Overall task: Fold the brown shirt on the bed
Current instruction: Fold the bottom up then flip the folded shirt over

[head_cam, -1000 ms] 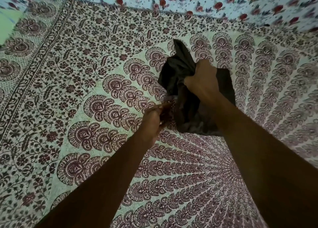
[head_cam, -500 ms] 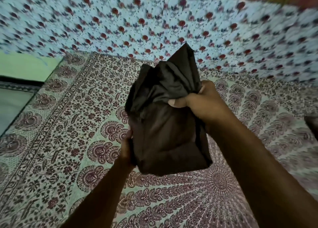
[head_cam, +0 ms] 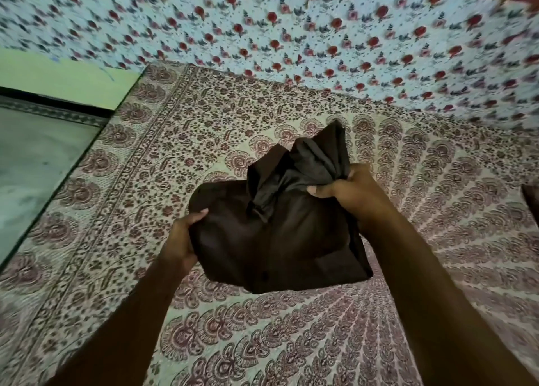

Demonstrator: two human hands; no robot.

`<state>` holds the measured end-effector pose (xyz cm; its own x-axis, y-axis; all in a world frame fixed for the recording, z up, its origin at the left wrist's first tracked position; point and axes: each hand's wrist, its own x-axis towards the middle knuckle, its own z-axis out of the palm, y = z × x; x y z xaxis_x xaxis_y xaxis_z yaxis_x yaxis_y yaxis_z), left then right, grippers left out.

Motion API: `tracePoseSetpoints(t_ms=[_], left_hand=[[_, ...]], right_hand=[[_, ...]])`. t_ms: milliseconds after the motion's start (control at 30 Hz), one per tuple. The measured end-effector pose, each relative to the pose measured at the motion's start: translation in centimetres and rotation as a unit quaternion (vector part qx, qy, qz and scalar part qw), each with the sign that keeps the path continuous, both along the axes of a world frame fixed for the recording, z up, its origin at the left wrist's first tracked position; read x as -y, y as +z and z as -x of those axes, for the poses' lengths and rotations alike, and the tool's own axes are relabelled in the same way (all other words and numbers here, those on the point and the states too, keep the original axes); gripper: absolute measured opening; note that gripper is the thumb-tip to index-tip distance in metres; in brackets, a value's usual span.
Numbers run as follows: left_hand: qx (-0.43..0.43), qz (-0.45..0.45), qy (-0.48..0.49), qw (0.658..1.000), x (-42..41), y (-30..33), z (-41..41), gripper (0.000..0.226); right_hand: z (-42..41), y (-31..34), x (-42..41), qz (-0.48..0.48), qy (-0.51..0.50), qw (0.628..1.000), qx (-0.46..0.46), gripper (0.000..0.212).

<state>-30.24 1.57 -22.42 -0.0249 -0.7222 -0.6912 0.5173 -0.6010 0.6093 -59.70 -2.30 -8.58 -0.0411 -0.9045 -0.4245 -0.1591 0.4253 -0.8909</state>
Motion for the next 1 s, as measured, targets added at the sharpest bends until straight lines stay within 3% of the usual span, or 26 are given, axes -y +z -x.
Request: tracePoseSetpoints(t_ms=[267, 400, 567, 700, 867, 1000], left_hand=[[0.176, 0.039, -0.016, 0.983, -4.1, 1.1, -10.7, 0.022], [0.246, 0.073, -0.072, 0.964, -6.2, 1.4, -17.8, 0.032], [0.303, 0.087, -0.094, 0.944, -7.4, 3.6, -25.8, 0.059], [0.357, 0.082, -0.111, 0.924, -8.1, 5.0, -29.9, 0.041], [0.417, 0.067, -0.140, 0.896, -9.5, 3.7, -34.3, 0.068], [0.466, 0.049, -0.171, 0.867, -10.8, 3.4, -36.7, 0.049]], right_hand=[[-7.5, -2.1, -6.4, -0.024, -0.041, 0.998, 0.050, 0.013], [-14.4, -3.0, -9.9, -0.023, -0.078, 0.995, 0.051, 0.021], [-22.6, -3.9, -13.8, -0.043, -0.137, 0.987, 0.072, 0.017], [-27.4, -4.5, -16.1, -0.059, -0.176, 0.978, 0.098, 0.015], [-31.5, -7.3, -18.6, -0.120, -0.206, 0.965, 0.111, 0.012], [-33.7, -11.5, -19.7, -0.163, -0.221, 0.955, 0.111, 0.017]])
